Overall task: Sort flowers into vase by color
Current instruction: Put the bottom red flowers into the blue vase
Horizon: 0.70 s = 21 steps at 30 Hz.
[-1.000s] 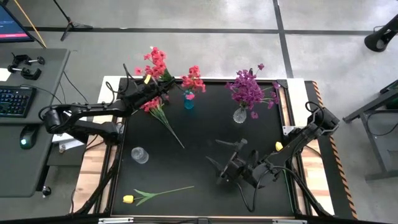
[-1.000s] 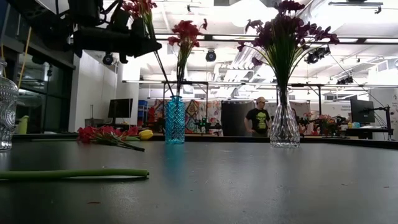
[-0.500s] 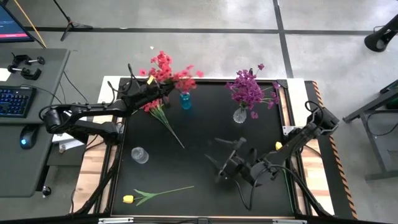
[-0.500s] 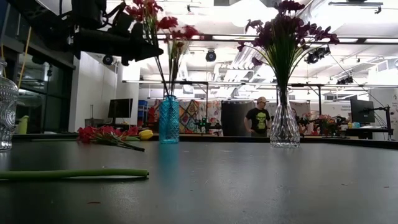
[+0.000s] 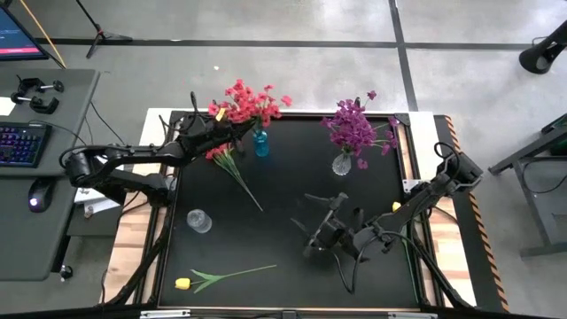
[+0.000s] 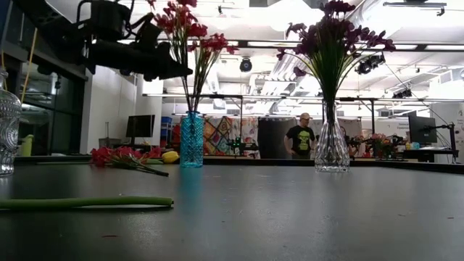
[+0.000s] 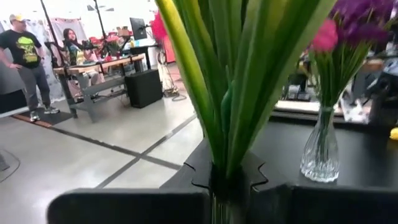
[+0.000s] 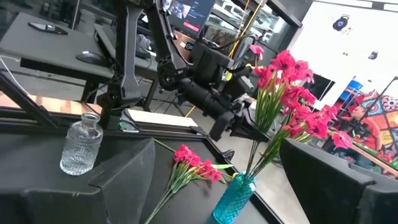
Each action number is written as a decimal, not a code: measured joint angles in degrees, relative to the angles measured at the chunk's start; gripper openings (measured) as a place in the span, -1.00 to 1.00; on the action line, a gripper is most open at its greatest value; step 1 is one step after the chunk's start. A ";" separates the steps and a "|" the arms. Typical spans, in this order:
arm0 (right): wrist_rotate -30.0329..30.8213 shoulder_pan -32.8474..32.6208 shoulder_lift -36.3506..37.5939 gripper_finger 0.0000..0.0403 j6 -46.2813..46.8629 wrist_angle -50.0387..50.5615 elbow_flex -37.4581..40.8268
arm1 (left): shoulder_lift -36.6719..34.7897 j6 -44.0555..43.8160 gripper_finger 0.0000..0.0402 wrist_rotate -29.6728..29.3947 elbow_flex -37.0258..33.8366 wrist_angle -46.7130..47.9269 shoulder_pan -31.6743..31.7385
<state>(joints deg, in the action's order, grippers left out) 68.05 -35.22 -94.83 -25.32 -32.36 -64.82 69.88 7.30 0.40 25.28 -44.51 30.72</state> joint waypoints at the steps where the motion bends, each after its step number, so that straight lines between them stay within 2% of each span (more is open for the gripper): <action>1: -0.02 0.03 0.00 0.66 0.00 0.00 0.00 | 0.42 0.51 -0.95 -0.27 0.00 0.00 0.00; 4: -0.37 0.13 0.00 0.66 0.01 0.00 0.00 | 1.28 0.94 -0.79 -1.22 0.00 -0.08 0.01; 14: -0.40 0.13 -0.02 0.66 -0.02 -0.01 0.00 | -0.20 -1.78 -0.08 -1.28 0.00 0.89 0.02; 21: -0.37 0.11 -0.02 0.66 -0.02 0.00 0.00 | -4.61 -2.17 0.19 -1.09 0.00 6.81 0.02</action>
<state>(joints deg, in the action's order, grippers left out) 67.68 -35.11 -94.85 -25.34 -32.36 -64.82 65.27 5.13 -0.69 25.28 -37.69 30.74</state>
